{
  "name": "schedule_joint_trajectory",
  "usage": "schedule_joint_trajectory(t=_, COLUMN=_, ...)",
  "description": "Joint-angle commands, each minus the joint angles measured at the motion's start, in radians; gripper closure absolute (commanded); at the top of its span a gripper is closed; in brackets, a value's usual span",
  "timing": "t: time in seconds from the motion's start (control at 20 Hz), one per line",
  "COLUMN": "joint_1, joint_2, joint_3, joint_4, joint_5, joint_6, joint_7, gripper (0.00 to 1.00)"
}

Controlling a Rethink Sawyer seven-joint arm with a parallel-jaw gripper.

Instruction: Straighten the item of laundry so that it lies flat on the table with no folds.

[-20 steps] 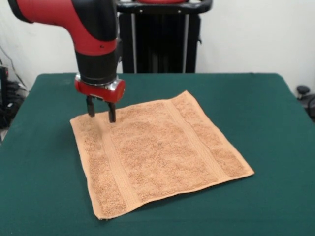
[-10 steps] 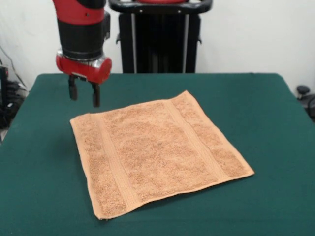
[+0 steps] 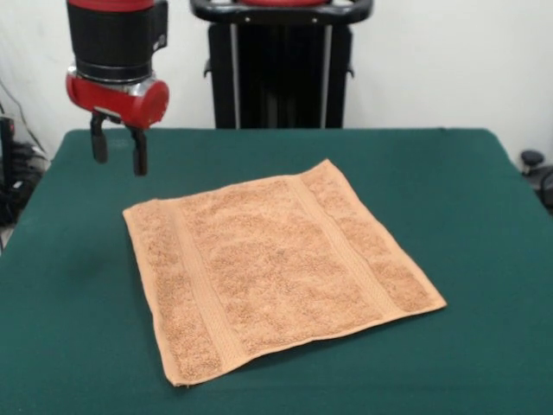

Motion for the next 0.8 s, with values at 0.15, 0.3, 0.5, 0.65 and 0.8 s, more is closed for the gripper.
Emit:
schedule_joint_trajectory(t=0.15, joint_1=0.005, joint_2=0.036, joint_3=0.098, joint_4=0.071, joint_5=-0.053, joint_6=0.107, joint_7=-0.126, gripper=0.0)
schedule_joint_trajectory(t=0.3, joint_1=0.017, joint_2=0.039, joint_3=0.088, joint_4=0.064, joint_5=-0.058, joint_6=0.103, joint_7=-0.108, gripper=0.0)
schedule_joint_trajectory(t=0.5, joint_1=0.025, joint_2=0.039, joint_3=0.084, joint_4=0.057, joint_5=-0.062, joint_6=0.109, joint_7=-0.098, gripper=0.0)
schedule_joint_trajectory(t=0.65, joint_1=0.025, joint_2=0.041, joint_3=0.086, joint_4=0.046, joint_5=-0.062, joint_6=0.116, joint_7=-0.099, gripper=0.0)
schedule_joint_trajectory(t=0.8, joint_1=0.023, joint_2=0.043, joint_3=0.086, joint_4=0.046, joint_5=-0.062, joint_6=0.118, joint_7=-0.1, gripper=0.0)
